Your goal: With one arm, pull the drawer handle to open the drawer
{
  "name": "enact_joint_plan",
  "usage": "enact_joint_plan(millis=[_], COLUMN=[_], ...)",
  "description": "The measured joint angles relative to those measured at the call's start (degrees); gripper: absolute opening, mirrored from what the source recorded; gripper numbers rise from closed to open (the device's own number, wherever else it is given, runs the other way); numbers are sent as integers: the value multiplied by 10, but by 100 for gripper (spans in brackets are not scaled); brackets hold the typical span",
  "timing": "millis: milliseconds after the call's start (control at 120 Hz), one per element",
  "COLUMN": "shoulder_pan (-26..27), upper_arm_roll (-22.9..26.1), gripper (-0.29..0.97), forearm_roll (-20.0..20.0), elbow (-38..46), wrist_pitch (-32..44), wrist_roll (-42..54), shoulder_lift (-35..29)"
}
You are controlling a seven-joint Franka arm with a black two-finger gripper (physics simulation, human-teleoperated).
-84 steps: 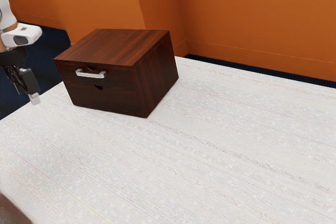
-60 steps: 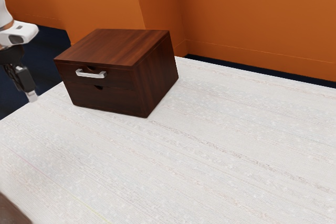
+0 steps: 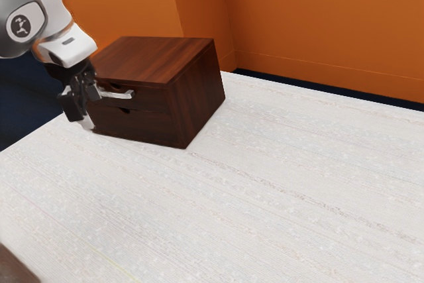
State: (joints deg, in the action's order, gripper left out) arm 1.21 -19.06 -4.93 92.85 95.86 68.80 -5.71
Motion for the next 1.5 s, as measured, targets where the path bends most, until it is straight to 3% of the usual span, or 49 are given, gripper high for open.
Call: enact_joint_plan(millis=[267, 633, 1158, 1500], shoulder_pan=[-15, -83, -120, -148], upper_arm_roll=[-20, -21, -17, -14], gripper=[66, 40, 32, 31], forearm_roll=[4, 96, 199, 228], elbow=[36, 32, -24, -75], wrist_pitch=[123, 258, 306, 310], wrist_roll=[147, 336, 512, 582], shoulder_lift=[12, 68, 154, 208])
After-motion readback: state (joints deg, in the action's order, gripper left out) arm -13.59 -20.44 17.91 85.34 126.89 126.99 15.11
